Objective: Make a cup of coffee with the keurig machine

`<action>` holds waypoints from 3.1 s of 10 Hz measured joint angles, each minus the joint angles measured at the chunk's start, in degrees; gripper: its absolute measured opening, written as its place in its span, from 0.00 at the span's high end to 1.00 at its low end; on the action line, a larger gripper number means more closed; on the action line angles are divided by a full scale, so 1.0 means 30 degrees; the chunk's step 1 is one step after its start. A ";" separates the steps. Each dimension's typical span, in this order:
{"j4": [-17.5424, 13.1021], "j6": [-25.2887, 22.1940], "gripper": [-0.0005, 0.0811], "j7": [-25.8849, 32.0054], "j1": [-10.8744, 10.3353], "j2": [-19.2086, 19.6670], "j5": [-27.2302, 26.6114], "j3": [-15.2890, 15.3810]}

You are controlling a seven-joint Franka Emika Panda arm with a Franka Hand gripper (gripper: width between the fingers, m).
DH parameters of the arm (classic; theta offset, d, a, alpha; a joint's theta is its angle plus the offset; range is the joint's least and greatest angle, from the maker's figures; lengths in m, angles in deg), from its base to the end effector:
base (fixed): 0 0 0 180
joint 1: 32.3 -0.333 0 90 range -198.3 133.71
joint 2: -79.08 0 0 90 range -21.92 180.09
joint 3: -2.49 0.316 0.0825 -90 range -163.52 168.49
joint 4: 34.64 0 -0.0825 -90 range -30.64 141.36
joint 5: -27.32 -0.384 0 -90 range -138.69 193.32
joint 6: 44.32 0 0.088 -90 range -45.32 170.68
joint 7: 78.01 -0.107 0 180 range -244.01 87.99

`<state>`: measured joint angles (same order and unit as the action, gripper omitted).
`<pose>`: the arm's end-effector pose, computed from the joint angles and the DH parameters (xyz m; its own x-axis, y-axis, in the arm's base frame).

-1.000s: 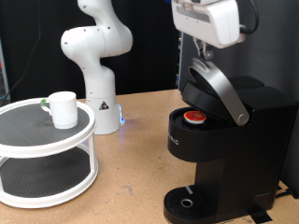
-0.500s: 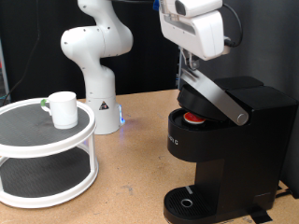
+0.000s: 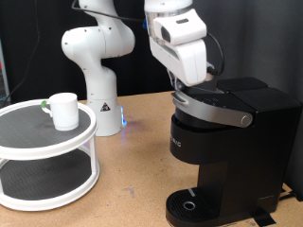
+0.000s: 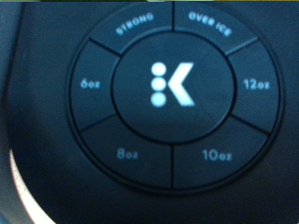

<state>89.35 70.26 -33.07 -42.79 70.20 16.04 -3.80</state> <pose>0.5010 0.0472 0.4627 0.7148 0.6883 0.1234 0.6991 -0.6990 -0.1503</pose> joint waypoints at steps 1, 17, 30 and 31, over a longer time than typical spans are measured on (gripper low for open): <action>0.0233 0.0324 0.99 0.0000 0.0044 -0.0003 0.0048 -0.0020; 0.3207 0.4784 0.99 0.0949 0.0193 0.0842 0.1041 -0.0362; 0.3562 0.1784 0.99 0.4456 0.0305 -0.3718 -0.1552 -0.2415; 0.3602 0.0695 0.99 0.4996 0.0336 -0.4253 -0.1612 -0.2839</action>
<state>100.15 72.34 -18.08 -41.78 57.44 11.21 -12.32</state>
